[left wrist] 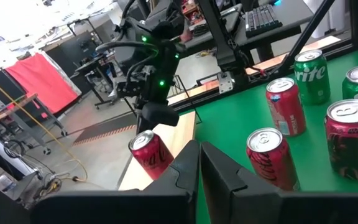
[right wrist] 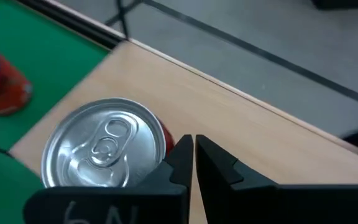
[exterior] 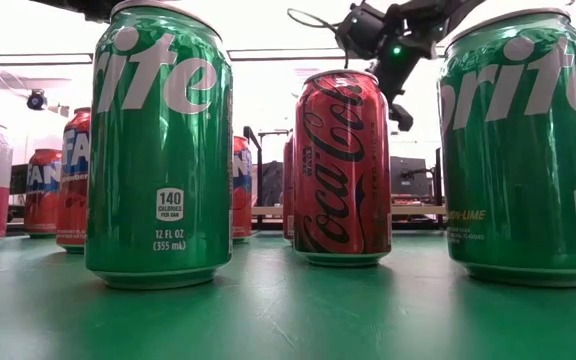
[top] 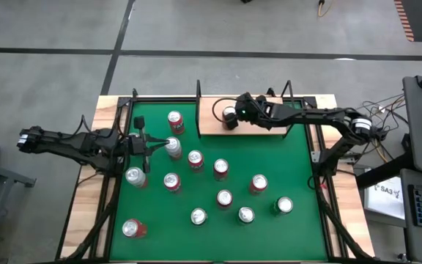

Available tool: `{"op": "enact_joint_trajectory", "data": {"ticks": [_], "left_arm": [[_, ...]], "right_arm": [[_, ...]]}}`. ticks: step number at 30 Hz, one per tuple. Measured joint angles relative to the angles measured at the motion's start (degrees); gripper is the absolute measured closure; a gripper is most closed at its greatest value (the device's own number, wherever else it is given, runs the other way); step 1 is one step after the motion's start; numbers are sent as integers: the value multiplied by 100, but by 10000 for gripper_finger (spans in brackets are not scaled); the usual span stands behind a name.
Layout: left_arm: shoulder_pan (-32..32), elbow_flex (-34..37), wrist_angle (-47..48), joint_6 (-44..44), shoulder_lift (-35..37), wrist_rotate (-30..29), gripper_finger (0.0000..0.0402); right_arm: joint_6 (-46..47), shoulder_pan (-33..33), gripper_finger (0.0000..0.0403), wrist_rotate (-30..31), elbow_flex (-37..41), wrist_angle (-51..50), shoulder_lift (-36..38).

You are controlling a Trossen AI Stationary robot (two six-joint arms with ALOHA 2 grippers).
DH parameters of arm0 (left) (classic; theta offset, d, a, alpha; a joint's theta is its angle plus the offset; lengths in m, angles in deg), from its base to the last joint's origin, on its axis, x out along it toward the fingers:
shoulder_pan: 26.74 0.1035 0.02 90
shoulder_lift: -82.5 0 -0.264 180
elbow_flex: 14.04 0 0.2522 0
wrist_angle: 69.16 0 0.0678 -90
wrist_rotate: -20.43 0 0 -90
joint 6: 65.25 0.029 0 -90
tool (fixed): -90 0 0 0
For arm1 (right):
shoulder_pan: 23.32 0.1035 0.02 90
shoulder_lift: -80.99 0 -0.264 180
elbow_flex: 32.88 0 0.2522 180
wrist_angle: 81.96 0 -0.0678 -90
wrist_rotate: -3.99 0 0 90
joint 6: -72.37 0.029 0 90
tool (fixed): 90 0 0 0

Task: Place canned beverage on shelf
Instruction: Put the red-black soda can on the shelf

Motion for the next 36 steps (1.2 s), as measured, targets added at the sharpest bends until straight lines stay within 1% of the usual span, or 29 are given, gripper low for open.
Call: {"op": "enact_joint_trajectory", "data": {"ticks": [8,11,13,14,15,17,21,24,26,29,30,33,36], "left_arm": [[0,0,27,-151,-7,2,402],[0,0,70,-192,-9,2,402],[0,1,111,-232,-9,2,402],[0,0,122,-247,-9,2,402],[0,0,144,-249,-9,2,402],[0,0,161,-249,-9,2,402],[0,1,190,-254,-9,2,402],[0,0,190,-273,-9,2,402],[0,0,186,-297,-9,4,402],[0,0,186,-311,-9,5,402],[0,1,185,-311,-9,6,402],[0,0,171,-304,-9,4,402],[-2,0,170,-281,-9,4,402]], "right_arm": [[13,-28,390,-10,0,130,-229],[149,33,390,421,2,110,-133],[453,191,390,955,4,93,23],[555,281,390,1130,4,99,113],[611,364,390,1187,4,102,218],[738,513,390,1061,4,96,414],[902,784,390,448,4,53,737],[1179,976,390,355,4,-194,819],[1473,1059,390,192,4,-486,824],[1799,1069,390,-470,4,-880,776],[1915,1069,390,-577,4,-958,718],[2155,1065,390,-776,7,-1091,526],[2162,1026,390,-811,7,-1060,409]]}}
